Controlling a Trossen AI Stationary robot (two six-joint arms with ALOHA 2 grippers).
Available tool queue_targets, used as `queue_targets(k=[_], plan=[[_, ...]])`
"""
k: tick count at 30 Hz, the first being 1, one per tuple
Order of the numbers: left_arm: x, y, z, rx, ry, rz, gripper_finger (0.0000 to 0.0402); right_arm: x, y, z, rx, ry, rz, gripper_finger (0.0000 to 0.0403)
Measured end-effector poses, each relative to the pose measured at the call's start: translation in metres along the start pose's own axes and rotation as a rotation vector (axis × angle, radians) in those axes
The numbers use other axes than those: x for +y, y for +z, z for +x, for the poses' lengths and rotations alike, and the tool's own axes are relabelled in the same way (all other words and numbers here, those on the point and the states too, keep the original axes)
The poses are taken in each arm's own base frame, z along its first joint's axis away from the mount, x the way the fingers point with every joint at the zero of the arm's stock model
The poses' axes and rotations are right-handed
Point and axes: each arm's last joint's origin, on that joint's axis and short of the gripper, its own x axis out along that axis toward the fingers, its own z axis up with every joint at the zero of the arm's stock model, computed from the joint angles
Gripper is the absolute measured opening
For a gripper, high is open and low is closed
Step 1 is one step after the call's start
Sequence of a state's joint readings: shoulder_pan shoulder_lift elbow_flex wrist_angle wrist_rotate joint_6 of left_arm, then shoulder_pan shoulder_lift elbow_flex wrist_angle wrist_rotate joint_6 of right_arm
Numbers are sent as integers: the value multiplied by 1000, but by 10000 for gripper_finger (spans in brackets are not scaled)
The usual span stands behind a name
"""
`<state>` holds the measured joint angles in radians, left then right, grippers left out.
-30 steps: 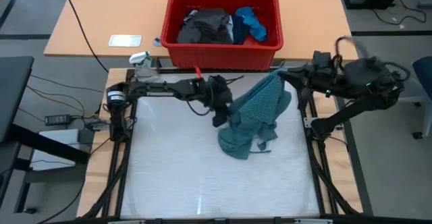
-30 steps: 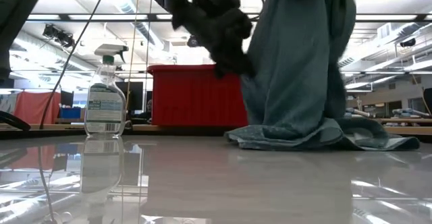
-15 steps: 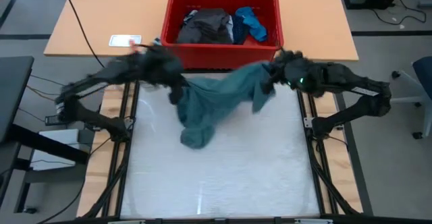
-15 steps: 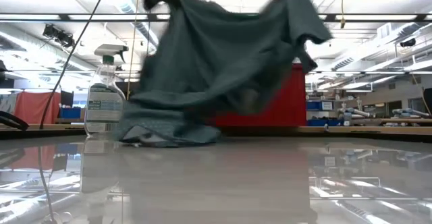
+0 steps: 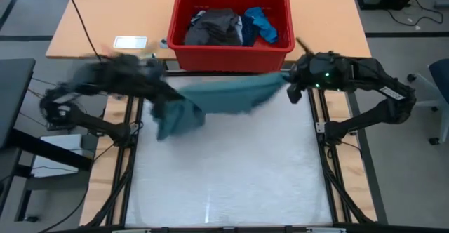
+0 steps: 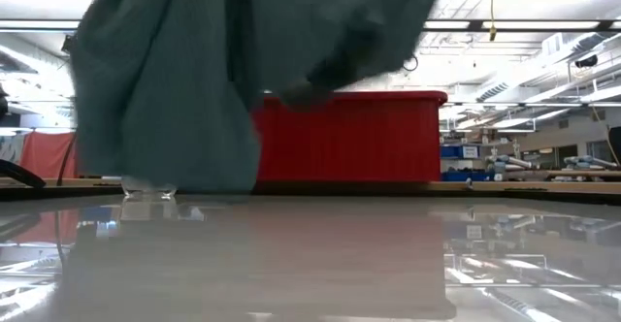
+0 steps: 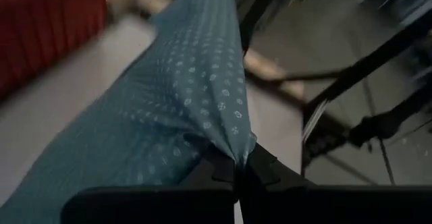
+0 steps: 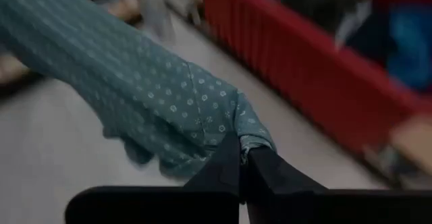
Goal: Fold laundry
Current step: Fold the green shirt
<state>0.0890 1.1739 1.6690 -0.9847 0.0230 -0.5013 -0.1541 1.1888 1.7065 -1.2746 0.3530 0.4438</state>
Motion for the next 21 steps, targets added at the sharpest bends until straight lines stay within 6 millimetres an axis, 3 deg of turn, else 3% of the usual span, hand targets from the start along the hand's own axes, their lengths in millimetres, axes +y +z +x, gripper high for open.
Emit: queue_targets(k=[3,5,10,13,16,21], plan=[[-4,-11,47,92,13,-58,0,-4,-8,2,117,19,10,9],[-4,-12,68,116,24,-49,0,-6,-7,3,125,32,12,11],[24,-12,115,163,243,-41,19,-20,-9,29,158,-90,5,49],[44,-11,132,201,348,-72,52,-29,-16,55,200,-159,13,94],[57,-16,144,287,418,-118,91,-31,-27,76,246,-122,56,143],[43,-41,156,441,438,-102,150,-22,-61,90,314,-108,87,195]])
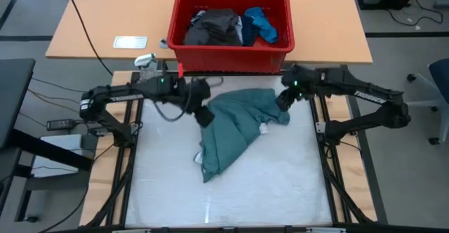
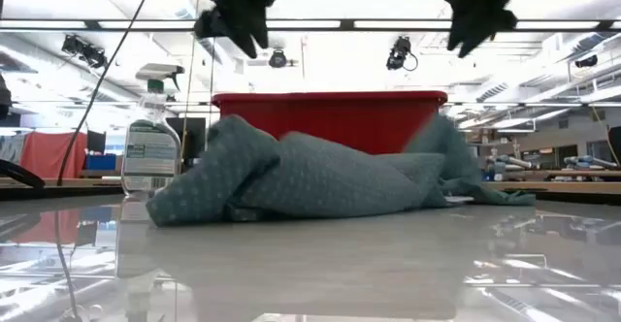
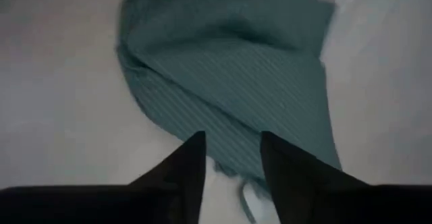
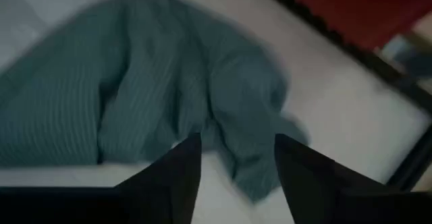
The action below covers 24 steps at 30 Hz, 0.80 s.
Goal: Fold laundry
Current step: Fold the green shirt
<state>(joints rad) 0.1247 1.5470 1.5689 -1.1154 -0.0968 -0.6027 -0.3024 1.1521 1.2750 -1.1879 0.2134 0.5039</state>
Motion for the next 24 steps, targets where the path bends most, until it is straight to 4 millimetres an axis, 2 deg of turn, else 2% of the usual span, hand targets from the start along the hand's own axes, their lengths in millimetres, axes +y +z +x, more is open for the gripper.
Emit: queue_targets(k=[3,6,10,13,18,22,24], plan=[[-10,-21,4,14,17,41,173,6,-26,9,35,41,46,202],[-14,-46,11,16,-16,77,183,20,-52,17,64,187,92,200],[-30,-83,28,10,-187,177,182,52,-81,36,19,394,125,199],[-44,-114,46,11,-280,328,181,82,-97,55,-20,507,125,197],[-62,-154,67,-63,-398,595,181,121,-118,86,16,519,160,194],[-67,-172,79,-160,-405,678,181,147,-132,98,75,467,172,189],[-70,-179,85,-213,-383,791,181,159,-137,100,103,460,178,185]])
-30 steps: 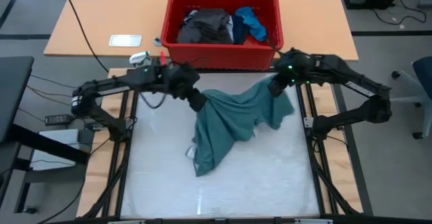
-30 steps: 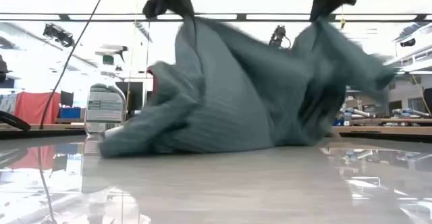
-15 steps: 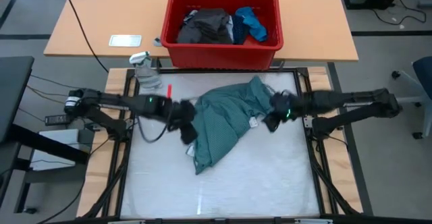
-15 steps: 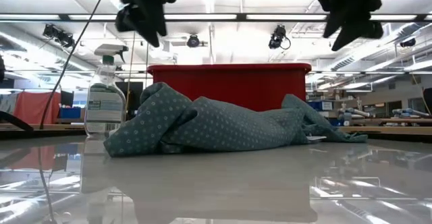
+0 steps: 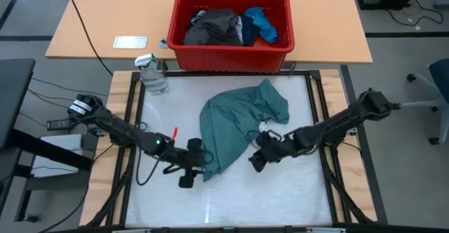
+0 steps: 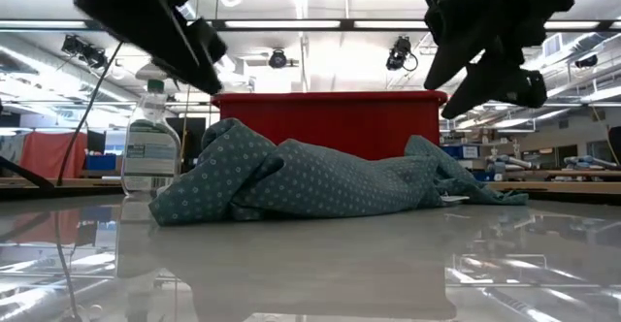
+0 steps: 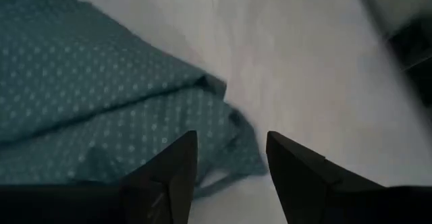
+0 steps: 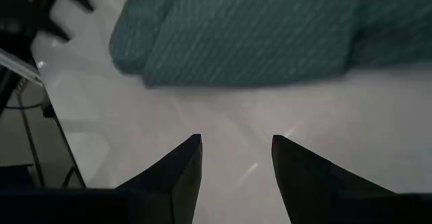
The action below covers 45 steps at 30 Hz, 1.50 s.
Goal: Fold laundry
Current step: Fold the green shirt
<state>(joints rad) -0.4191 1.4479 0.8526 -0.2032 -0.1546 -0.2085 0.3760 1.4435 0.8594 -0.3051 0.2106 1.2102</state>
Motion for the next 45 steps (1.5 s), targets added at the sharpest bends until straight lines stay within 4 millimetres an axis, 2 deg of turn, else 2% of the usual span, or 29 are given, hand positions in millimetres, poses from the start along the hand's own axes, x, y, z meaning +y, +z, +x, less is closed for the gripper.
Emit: queue_targets(k=[6,9,11,14,17,18,20,22,23,28,32,34,37,42,45], plan=[[-3,-20,20,95,80,385,181,34,-21,6,27,-8,-38,168],[-1,-22,34,107,140,513,176,45,-32,11,-13,-48,-96,165],[1,-18,45,53,175,538,165,50,-41,16,-25,-52,-139,164],[1,-17,58,23,189,566,128,53,-52,30,-1,-74,-114,164],[-1,-10,65,28,194,534,63,47,-61,44,40,-119,15,163],[-1,-3,62,23,198,503,35,47,-63,47,39,-123,38,163],[-1,20,54,-41,206,403,11,46,-68,47,1,-143,52,158],[2,43,33,-56,215,336,6,48,-69,41,-62,-136,58,152],[4,60,21,-102,221,297,4,48,-70,36,-95,-143,45,150],[27,125,-51,-233,259,115,2,52,-58,20,-217,-117,-27,150],[53,150,-87,-261,282,-34,1,55,-50,19,-197,-79,-63,162],[62,150,-97,-200,293,-71,1,61,-47,18,-181,-23,-53,173],[71,149,-104,-157,312,-107,1,60,-52,24,-110,-23,-60,194],[72,130,-100,9,309,-165,1,51,-63,44,-57,-51,44,232],[70,123,-93,39,297,-212,0,43,-62,57,-65,-88,125,245]])
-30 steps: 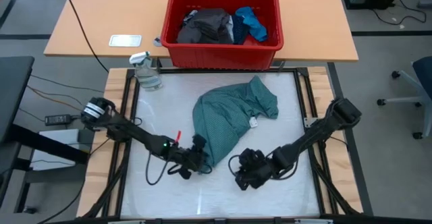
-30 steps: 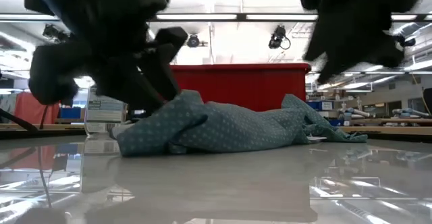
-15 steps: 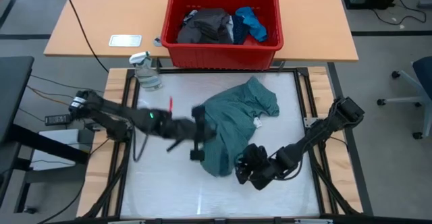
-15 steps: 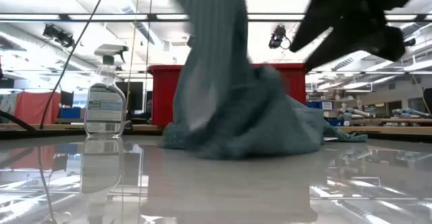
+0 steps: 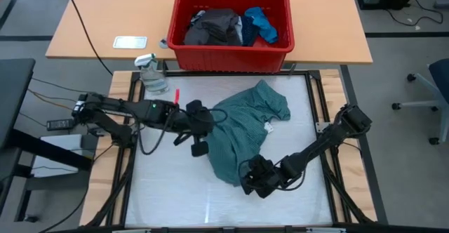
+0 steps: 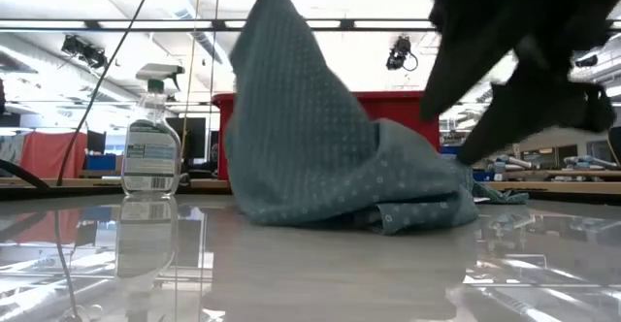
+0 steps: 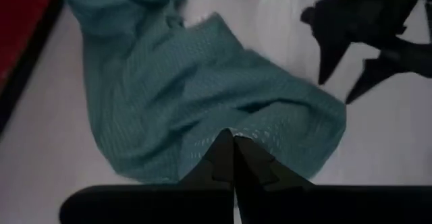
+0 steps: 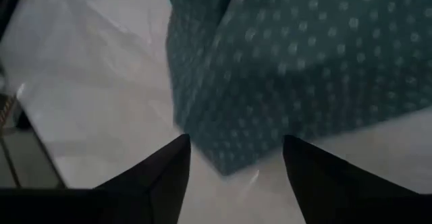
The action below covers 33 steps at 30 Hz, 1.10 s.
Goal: Fold laundry
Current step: Fold the green shirt
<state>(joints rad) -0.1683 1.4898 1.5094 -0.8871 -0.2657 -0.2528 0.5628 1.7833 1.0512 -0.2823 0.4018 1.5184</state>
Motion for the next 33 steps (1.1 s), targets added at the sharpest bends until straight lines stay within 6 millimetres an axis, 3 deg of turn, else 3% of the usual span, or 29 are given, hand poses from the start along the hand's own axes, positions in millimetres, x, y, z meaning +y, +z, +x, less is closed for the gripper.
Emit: queue_targets(k=[4,8,14,17,19,21,22,25,33], plan=[[2,-4,3,27,14,-48,0,0,1,16,33,22,-18,249],[4,-6,4,49,28,-86,0,1,-10,26,80,52,-61,248],[7,-11,3,103,52,-132,0,-9,-18,46,69,-11,-106,240],[8,-11,4,100,63,-140,0,-12,-15,55,72,-27,-151,191],[11,-10,3,96,77,-154,0,-13,-11,54,89,-39,-190,123],[16,-11,-4,89,83,-182,0,-12,-6,44,118,-44,-237,42],[19,-10,-9,69,81,-202,0,-13,-3,36,132,-56,-275,23],[26,-9,-28,5,69,-247,0,-10,14,0,172,-87,-333,9],[41,-10,-98,-271,-44,-324,0,10,77,-146,69,-47,-477,4]])
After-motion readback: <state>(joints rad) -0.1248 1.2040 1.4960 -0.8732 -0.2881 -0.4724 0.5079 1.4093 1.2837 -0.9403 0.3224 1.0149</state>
